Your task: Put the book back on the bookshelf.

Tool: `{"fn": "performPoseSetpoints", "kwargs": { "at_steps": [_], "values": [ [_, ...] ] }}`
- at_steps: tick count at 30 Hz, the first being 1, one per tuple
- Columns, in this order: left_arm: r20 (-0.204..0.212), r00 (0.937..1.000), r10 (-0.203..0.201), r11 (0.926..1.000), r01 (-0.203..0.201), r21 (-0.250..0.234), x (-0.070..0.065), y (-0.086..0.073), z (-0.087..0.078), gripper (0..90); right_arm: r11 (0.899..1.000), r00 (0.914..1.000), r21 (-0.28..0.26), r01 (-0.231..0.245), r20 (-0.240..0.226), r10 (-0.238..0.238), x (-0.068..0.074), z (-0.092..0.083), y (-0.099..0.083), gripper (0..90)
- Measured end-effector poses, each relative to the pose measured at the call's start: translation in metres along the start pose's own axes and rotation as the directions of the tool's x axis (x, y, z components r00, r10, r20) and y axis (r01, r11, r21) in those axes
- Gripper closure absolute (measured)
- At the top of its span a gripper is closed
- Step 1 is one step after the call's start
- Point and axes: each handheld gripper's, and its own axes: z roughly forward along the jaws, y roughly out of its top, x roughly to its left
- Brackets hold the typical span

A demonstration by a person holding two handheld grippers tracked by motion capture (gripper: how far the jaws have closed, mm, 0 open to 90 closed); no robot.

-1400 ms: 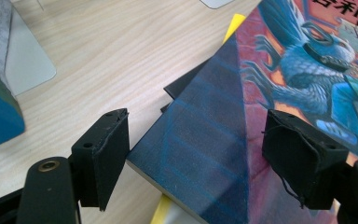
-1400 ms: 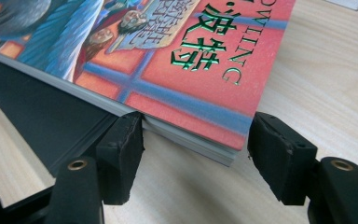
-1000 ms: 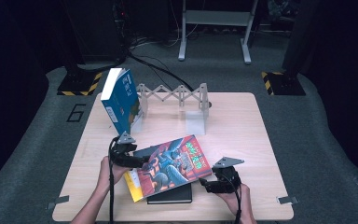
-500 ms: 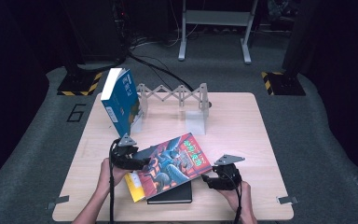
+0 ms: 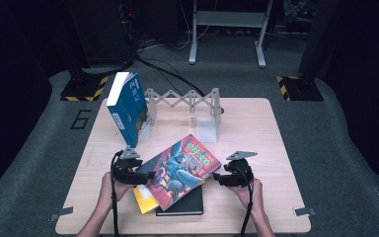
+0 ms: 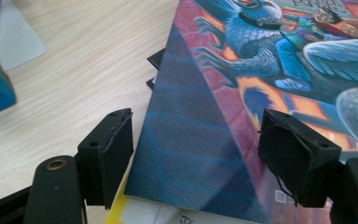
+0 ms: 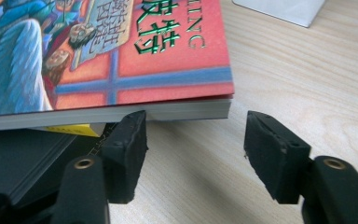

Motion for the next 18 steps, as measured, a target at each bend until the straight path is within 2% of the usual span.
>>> {"fn": "performPoseSetpoints", "kwargs": {
  "at_steps": [1, 5, 9, 12, 15, 16, 18],
  "values": [
    [0.006, 1.0000, 0.001, 0.9999, -0.001, 0.012, 0.002, 0.002, 0.000, 24.6, 1.000, 0.9998, -0.010, -0.017, -0.010, 0.017, 0.000, -0.002, -0.001, 36.3],
    [-0.001, 0.9994, -0.033, 0.9994, 0.033, 0.001, 0.002, 0.006, 0.006, 17.9, 0.997, 0.9976, -0.048, -0.063, -0.031, 0.061, 0.000, -0.011, -0.003, 25.7],
    [0.022, 0.9994, -0.029, 0.9995, 0.028, 0.014, 0.001, 0.011, 0.011, 14.9, 0.995, 0.9975, -0.073, -0.065, -0.033, 0.063, 0.008, -0.017, 0.002, 18.2],
    [0.023, 0.9996, -0.016, 0.9998, 0.016, 0.011, -0.004, 0.012, 0.013, 15.3, 0.996, 0.9976, -0.070, -0.064, -0.032, 0.062, 0.015, -0.015, 0.007, 18.3],
    [0.039, 0.9991, 0.014, 0.9997, -0.015, 0.018, -0.007, 0.012, 0.012, 17.7, 0.996, 0.9976, -0.055, -0.066, -0.026, 0.065, 0.018, -0.010, 0.011, 21.2],
    [0.033, 0.9993, 0.017, 0.9996, -0.018, 0.020, -0.009, 0.012, 0.012, 18.6, 0.997, 0.9981, -0.047, -0.058, -0.024, 0.057, 0.019, -0.007, 0.012, 21.5],
    [0.023, 0.9994, 0.025, 0.9995, -0.026, 0.020, -0.010, 0.012, 0.012, 18.9, 0.996, 0.9968, -0.032, -0.077, -0.023, 0.077, 0.021, -0.005, 0.012, 22.5]
  ]
}}
